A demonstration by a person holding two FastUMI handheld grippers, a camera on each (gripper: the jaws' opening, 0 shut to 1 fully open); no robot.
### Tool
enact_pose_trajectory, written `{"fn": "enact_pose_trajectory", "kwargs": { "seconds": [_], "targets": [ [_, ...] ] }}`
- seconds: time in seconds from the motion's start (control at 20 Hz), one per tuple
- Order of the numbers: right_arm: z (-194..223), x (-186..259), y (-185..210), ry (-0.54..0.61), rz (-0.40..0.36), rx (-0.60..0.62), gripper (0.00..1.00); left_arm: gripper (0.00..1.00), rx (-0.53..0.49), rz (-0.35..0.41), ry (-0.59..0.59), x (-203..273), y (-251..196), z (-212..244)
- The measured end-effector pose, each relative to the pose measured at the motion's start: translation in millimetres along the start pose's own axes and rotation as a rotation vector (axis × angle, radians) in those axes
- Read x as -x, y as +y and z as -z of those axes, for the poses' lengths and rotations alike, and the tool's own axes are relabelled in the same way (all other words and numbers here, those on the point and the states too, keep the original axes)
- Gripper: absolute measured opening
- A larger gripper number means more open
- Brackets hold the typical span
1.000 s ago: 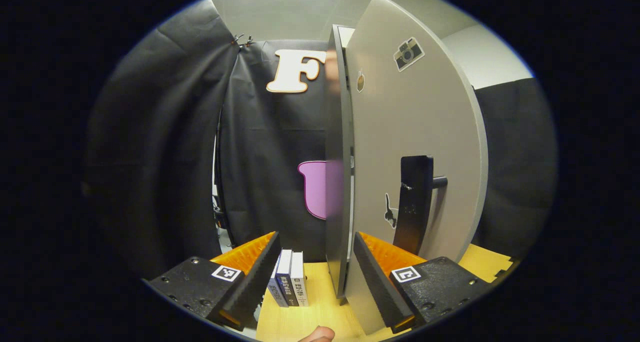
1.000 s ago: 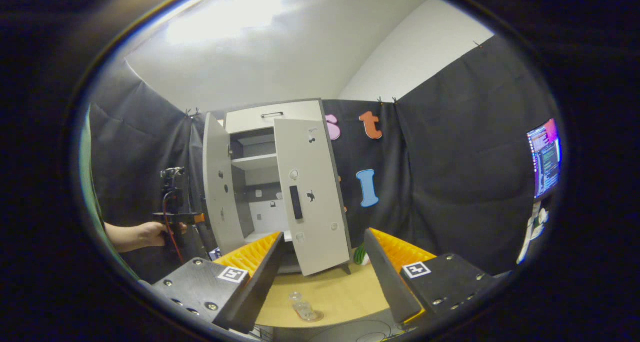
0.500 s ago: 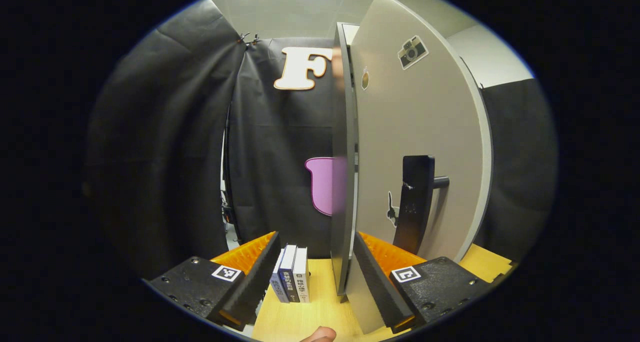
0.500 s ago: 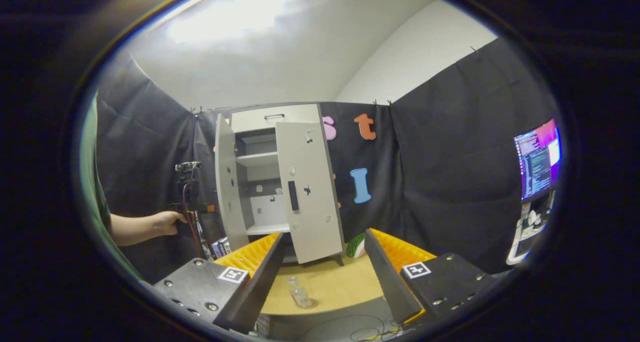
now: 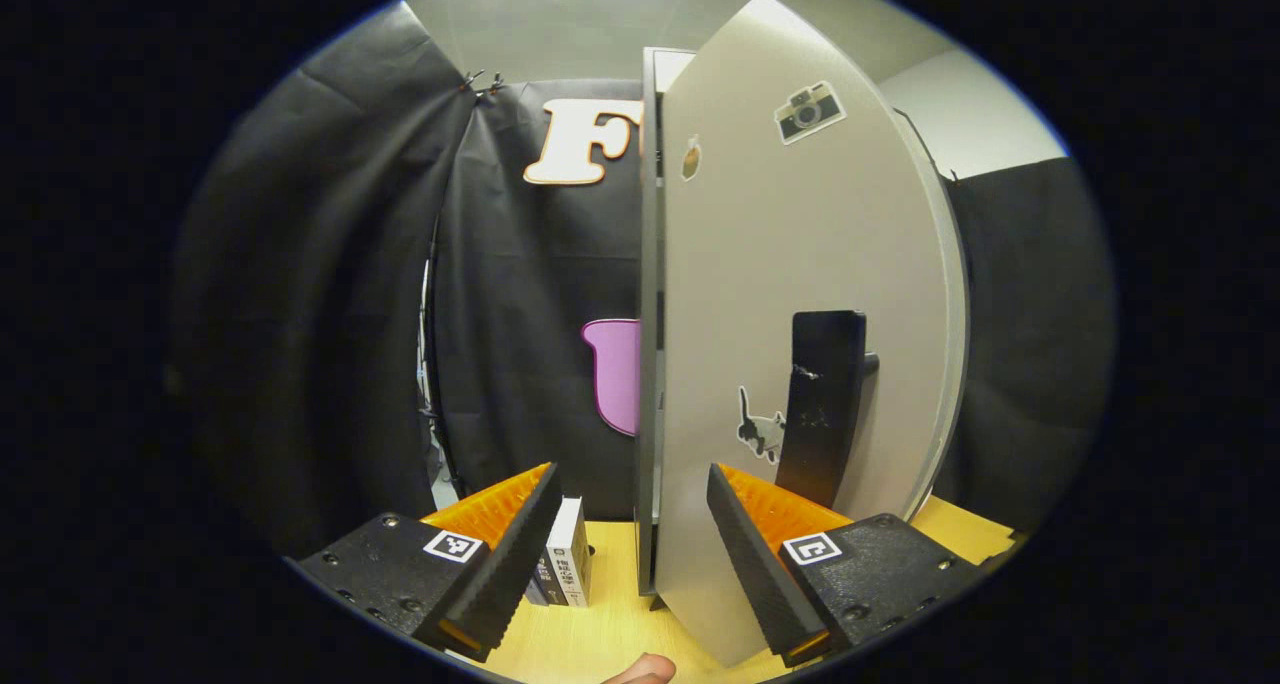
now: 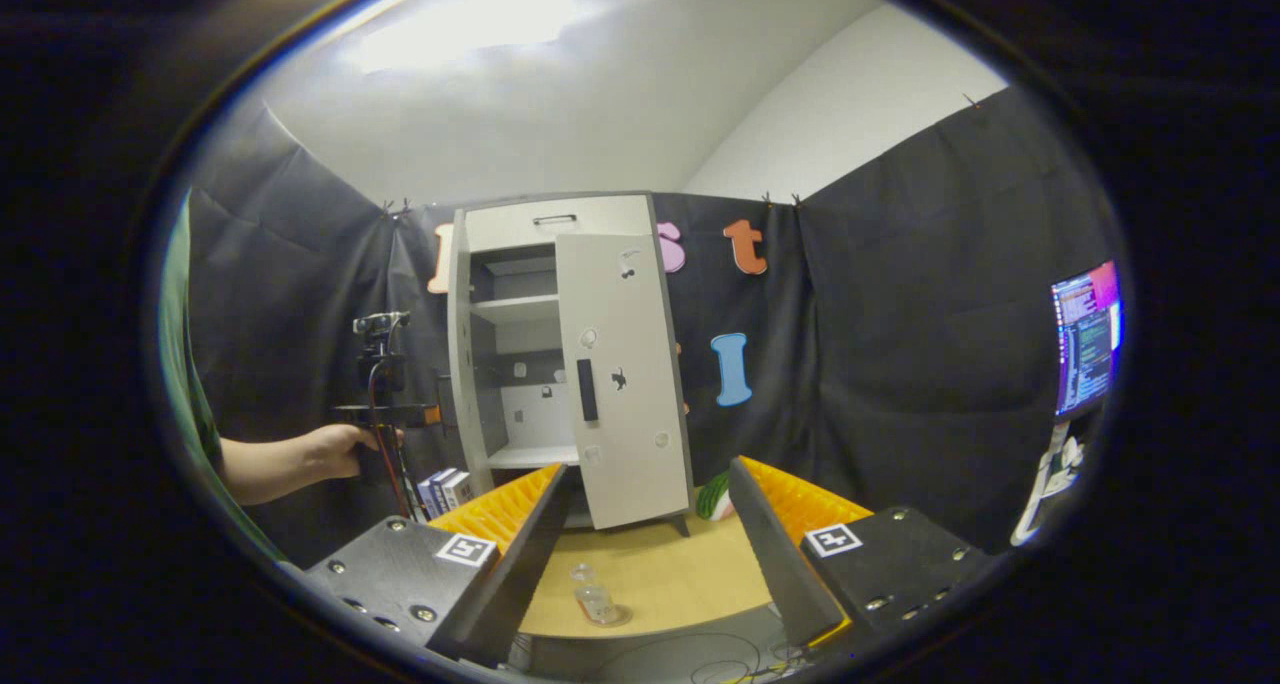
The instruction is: Grasp the bottle in the cabinet with the left hand and place it on the coaster, then close the right door with the right hand and the left door with the left hand.
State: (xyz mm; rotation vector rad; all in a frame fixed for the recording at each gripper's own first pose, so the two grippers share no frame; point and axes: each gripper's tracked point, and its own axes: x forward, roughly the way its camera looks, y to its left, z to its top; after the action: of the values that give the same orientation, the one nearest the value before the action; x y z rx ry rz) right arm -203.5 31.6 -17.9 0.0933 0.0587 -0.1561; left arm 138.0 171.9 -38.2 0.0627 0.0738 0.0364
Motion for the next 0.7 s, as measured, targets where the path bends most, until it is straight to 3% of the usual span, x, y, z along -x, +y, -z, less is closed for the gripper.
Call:
{"fn": "enact_pose_trajectory", "kwargs": {
  "seconds": [0.05, 0.1, 0.15, 0.4, 0.45, 0.5, 0.7],
  "targets": [
    [1, -7, 2, 0.001, -0.006, 0.004, 0.96, 0.88, 0.0, -0.001, -0.004, 0, -2, 0],
    [2, -15, 4, 0.003, -0.012, 0.004, 0.97, 0.99, 0.008, -0.004, -0.002, 0, -6, 0],
    [2, -23, 4, -0.001, -0.011, 0.015, 0.97, 0.93, 0.019, -0.003, -0.009, -1, -13, 1],
    [-1, -65, -7, -0.038, 0.028, 0.033, 0.97, 0.94, 0.036, 0.06, -0.007, -17, -57, 7],
    [-2, -74, -5, -0.043, 0.021, 0.036, 0.97, 0.89, 0.046, 0.074, -0.005, -20, -64, 8],
    [-5, -83, -4, -0.052, 0.015, 0.046, 0.97, 0.94, 0.059, 0.096, -0.002, -24, -75, 9],
    [-3, -127, -2, -0.049, 0.006, 0.08, 0.97, 0.94, 0.072, 0.137, 0.013, -44, -105, 15]
  ]
}}
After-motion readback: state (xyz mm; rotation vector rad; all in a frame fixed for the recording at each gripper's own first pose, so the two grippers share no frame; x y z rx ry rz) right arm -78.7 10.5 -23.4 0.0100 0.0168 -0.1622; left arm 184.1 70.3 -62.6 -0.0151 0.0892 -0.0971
